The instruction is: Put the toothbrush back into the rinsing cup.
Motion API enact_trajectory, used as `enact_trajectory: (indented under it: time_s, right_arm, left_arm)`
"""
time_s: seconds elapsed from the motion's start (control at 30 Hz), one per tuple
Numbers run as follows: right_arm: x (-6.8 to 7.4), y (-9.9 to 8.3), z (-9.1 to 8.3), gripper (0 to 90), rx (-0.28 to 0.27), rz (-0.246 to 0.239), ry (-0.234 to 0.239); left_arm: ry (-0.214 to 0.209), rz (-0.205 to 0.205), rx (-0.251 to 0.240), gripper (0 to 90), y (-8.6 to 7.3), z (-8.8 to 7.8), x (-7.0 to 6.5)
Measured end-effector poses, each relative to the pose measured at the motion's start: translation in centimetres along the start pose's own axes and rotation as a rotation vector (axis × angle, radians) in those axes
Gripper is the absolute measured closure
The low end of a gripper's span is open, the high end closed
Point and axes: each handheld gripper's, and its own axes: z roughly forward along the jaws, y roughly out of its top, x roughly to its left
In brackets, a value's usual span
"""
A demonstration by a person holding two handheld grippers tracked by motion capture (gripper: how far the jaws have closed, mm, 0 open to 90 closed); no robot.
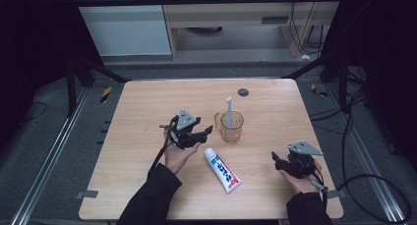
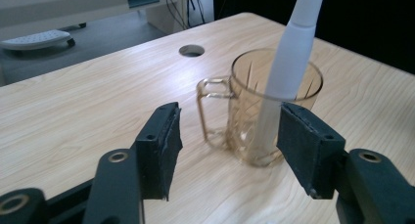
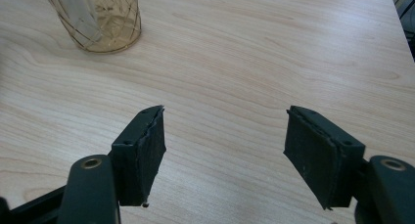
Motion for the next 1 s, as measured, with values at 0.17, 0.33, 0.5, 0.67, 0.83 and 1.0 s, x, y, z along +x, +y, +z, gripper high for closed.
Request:
enact_trajectory:
  time_s: [0.17,0.33,0.5,0.67,0.83,1.0]
  right_arm:
    - [0.3,0.4,-0.4,32.9,-0.011,-0.007,0.017]
    - [0.9,0.8,-0.6,37.1,-0.015,-0.022,0.050]
    - [1.9,1.2,-0.9,41.4,-0.013,-0.040,0.084]
    - [3.0,1.5,-0.8,45.4,-0.004,-0.057,0.123]
    - [4.4,1.6,-0.6,51.8,0.014,-0.068,0.179]
    - [6.2,1.6,-0.2,60.9,0.054,-0.092,0.229]
  left_arm:
    - [0.029,0.001,0.007,40.1,-0.7,-2.3,1.1]
    - [0.077,0.009,0.034,40.7,-2.3,-4.8,2.4]
    - [0.128,-0.006,0.068,42.9,-4.3,-6.9,3.5]
    - [0.187,-0.056,0.077,44.8,-6.6,-9.6,4.5]
    - [0.210,-0.071,0.102,47.6,-7.8,-11.0,4.8]
    - [0.224,-0.097,0.139,53.0,-9.9,-12.8,5.0]
